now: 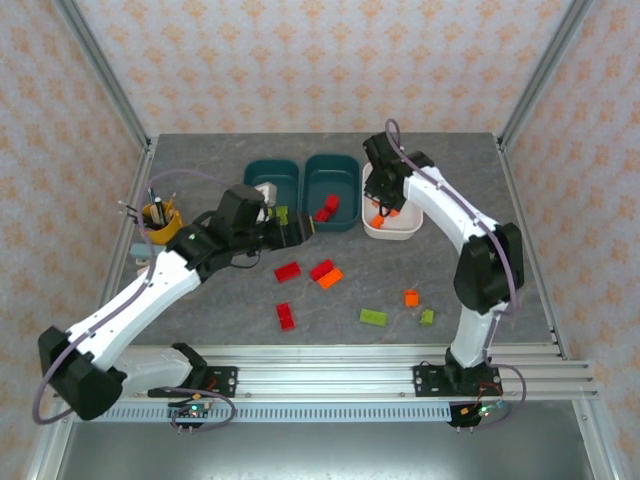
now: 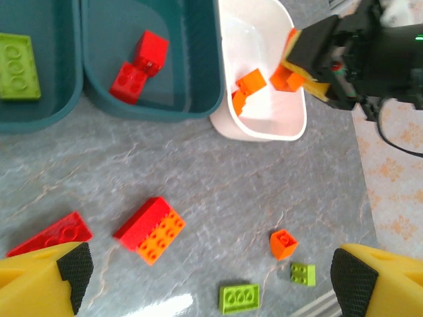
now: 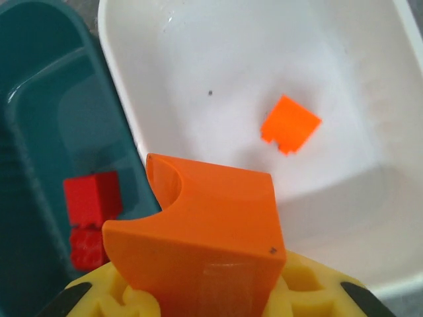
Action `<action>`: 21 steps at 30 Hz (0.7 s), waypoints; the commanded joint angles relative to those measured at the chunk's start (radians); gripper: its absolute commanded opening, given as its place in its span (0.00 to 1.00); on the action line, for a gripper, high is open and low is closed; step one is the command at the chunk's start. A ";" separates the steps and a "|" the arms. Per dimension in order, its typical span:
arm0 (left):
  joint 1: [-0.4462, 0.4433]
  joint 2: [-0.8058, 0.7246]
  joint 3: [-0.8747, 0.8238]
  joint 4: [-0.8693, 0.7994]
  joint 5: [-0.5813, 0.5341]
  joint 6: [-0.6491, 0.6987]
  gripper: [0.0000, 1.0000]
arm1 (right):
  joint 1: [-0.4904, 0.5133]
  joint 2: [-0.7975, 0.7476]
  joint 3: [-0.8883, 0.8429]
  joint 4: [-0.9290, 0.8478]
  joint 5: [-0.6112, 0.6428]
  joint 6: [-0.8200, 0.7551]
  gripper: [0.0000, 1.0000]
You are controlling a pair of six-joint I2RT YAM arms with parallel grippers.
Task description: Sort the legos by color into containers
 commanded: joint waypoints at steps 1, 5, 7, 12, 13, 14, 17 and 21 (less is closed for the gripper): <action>-0.011 0.056 0.060 0.084 -0.041 -0.028 0.96 | -0.046 0.111 0.105 -0.038 -0.080 -0.135 0.17; -0.015 0.128 0.110 0.090 -0.058 -0.035 0.96 | -0.089 0.238 0.201 -0.057 -0.113 -0.143 0.18; -0.015 0.153 0.129 0.086 -0.060 -0.032 0.96 | -0.100 0.289 0.246 -0.070 -0.125 -0.145 0.18; -0.015 0.189 0.160 0.056 -0.082 -0.024 0.95 | -0.105 0.397 0.356 -0.121 -0.129 -0.141 0.25; -0.015 0.190 0.162 0.048 -0.089 -0.024 0.95 | -0.106 0.410 0.369 -0.130 -0.131 -0.140 0.26; -0.015 0.190 0.163 0.036 -0.098 -0.024 0.95 | -0.106 0.420 0.378 -0.137 -0.128 -0.136 0.28; -0.015 0.185 0.169 -0.006 -0.124 -0.020 0.95 | -0.108 0.417 0.380 -0.144 -0.115 -0.126 0.36; -0.015 0.166 0.162 -0.050 -0.144 -0.010 0.95 | -0.107 0.367 0.371 -0.139 -0.100 -0.122 0.46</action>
